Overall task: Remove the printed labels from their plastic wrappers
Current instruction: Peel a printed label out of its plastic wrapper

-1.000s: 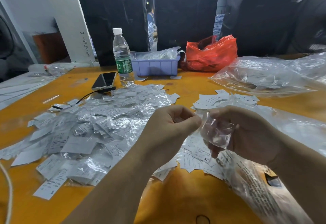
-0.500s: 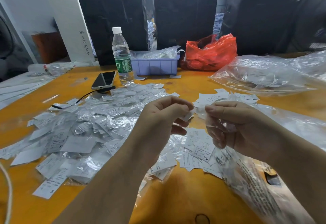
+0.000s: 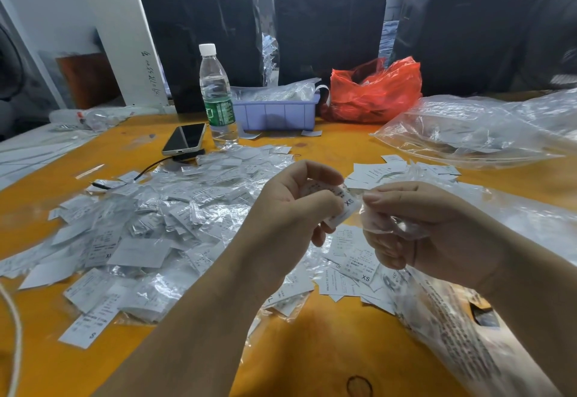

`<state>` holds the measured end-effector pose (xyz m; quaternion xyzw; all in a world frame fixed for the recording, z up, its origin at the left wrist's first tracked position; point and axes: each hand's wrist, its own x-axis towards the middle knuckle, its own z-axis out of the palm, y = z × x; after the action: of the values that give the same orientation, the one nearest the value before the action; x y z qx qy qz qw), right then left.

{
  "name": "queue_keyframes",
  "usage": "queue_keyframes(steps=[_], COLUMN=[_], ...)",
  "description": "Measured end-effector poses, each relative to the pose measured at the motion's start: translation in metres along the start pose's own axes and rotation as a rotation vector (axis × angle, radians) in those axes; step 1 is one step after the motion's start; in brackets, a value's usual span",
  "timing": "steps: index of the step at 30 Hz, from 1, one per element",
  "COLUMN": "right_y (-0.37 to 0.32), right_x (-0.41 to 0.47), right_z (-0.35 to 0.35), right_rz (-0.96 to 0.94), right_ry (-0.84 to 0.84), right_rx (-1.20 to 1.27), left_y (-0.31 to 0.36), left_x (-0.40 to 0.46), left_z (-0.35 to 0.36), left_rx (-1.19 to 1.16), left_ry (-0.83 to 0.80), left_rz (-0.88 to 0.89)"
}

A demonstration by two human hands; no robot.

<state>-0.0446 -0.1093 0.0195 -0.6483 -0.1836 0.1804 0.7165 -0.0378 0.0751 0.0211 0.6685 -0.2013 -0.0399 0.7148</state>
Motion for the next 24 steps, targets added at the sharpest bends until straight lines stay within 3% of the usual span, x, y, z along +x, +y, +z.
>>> queue_keyframes(steps=[24], right_y=[0.0046], right_x=[0.0025], right_z=[0.0013], right_rz=[-0.062], right_ry=[0.072], right_rx=[-0.029], left_y=[-0.0062], left_x=[0.0022], left_z=[-0.0036], left_rx=[0.119], left_ry=[0.089], left_rz=[-0.029])
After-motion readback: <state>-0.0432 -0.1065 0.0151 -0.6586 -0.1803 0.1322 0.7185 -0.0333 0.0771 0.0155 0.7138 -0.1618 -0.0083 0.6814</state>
